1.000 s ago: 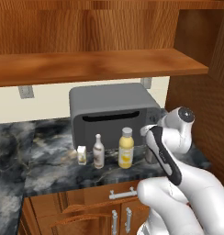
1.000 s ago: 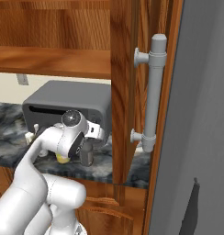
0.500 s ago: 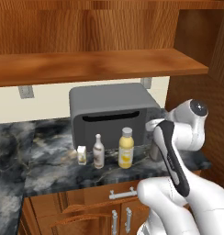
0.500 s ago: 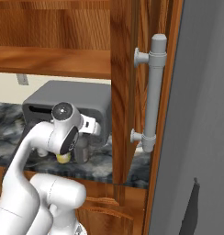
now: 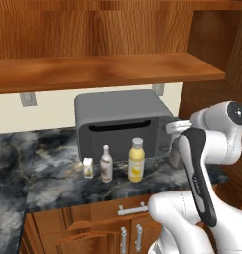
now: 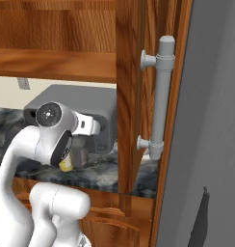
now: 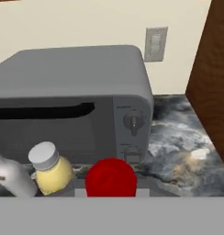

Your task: Sort all alcoholic drinks to one cabinet, and non-alcoholic drinks to the other.

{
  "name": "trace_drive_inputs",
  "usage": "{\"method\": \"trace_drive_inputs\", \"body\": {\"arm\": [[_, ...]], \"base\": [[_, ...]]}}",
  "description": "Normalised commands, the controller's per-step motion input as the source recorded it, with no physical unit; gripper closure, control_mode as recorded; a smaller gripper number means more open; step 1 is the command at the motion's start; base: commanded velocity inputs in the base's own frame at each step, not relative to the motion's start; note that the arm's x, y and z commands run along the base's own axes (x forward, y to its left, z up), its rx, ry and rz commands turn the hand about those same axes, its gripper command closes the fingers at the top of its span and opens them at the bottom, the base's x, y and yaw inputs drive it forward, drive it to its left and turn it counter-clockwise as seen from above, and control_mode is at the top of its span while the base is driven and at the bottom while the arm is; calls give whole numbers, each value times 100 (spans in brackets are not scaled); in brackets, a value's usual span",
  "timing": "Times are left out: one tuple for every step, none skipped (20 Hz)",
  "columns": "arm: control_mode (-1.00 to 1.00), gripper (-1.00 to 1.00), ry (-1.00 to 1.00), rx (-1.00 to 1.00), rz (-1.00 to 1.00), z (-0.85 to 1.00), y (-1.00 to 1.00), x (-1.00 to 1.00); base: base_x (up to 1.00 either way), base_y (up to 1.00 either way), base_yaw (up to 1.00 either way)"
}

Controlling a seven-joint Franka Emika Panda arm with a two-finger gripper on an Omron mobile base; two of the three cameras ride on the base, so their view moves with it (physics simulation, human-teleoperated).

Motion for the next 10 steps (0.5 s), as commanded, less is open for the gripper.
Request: {"method": "trace_drive_inputs", "body": {"arm": [[-100, 100, -11, 0, 0, 74, 0, -38], [-100, 100, -11, 0, 0, 77, 0, -39], [-100, 100, -10, 0, 0, 79, 0, -36], [-100, 100, -11, 0, 0, 81, 0, -38], [-100, 100, -10, 0, 0, 77, 0, -39], [-100, 100, -9, 0, 0, 79, 0, -37], [-100, 100, -8, 0, 0, 78, 0, -34], [-100, 100, -5, 0, 0, 82, 2, -29], [-100, 100, -4, 0, 0, 79, 4, -27], [-100, 100, -4, 0, 0, 80, 0, -26]], "base": [[0, 0, 0], [0, 0, 0], [0, 0, 0], [0, 0, 0], [0, 0, 0], [0, 0, 0], [0, 0, 0], [0, 0, 0], [0, 0, 0], [0, 0, 0]]}}
